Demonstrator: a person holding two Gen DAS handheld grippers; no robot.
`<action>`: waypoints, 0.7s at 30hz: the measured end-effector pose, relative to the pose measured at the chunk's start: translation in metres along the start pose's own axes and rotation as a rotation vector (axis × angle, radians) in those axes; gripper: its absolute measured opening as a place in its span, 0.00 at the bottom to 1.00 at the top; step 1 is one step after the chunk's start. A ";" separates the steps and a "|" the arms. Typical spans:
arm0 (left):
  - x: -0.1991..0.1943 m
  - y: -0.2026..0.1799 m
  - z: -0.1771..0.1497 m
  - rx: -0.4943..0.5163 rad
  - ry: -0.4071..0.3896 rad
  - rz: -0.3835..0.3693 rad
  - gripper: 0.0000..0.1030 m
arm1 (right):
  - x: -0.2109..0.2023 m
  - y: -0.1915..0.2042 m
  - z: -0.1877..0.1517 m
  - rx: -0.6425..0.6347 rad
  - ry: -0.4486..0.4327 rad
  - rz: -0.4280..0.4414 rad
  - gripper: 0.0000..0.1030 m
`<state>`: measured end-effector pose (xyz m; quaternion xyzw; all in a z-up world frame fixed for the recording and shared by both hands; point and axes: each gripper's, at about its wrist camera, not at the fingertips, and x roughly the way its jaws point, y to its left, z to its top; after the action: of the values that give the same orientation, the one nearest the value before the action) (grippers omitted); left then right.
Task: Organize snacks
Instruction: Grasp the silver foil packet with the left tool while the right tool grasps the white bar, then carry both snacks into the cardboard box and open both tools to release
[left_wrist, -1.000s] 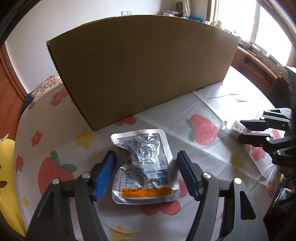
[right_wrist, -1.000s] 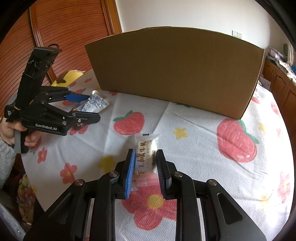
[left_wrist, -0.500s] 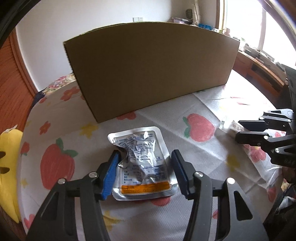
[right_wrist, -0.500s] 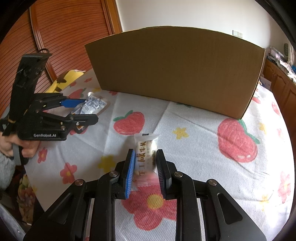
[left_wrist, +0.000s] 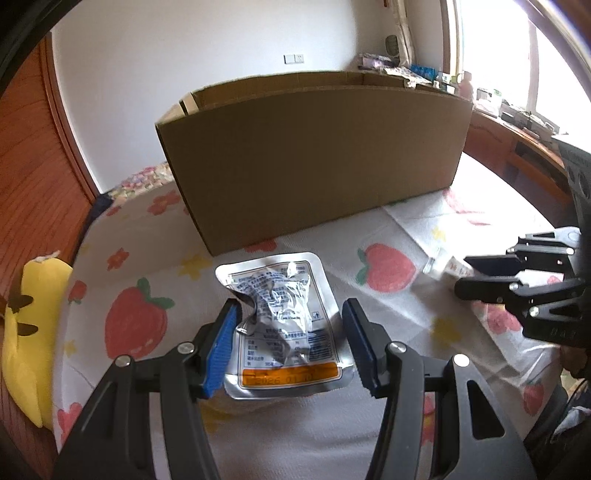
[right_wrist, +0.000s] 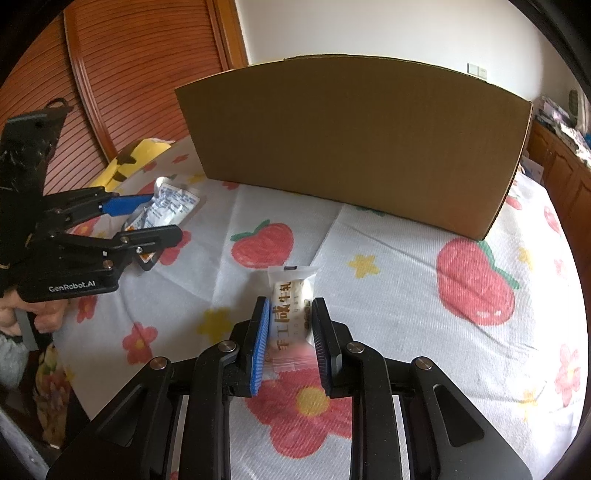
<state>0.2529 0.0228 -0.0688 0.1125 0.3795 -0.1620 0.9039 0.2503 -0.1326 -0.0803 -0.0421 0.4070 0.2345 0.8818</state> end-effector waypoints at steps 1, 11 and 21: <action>-0.002 0.000 0.001 -0.001 -0.008 0.010 0.54 | 0.000 0.000 0.000 -0.001 -0.001 0.001 0.21; -0.018 0.007 0.012 -0.053 -0.080 0.024 0.54 | -0.008 0.004 -0.005 -0.011 -0.030 -0.010 0.21; -0.037 0.010 0.051 -0.096 -0.207 0.003 0.54 | -0.030 -0.007 0.009 -0.003 -0.103 -0.037 0.21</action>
<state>0.2656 0.0226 -0.0066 0.0525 0.2915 -0.1528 0.9428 0.2428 -0.1477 -0.0529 -0.0388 0.3598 0.2208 0.9057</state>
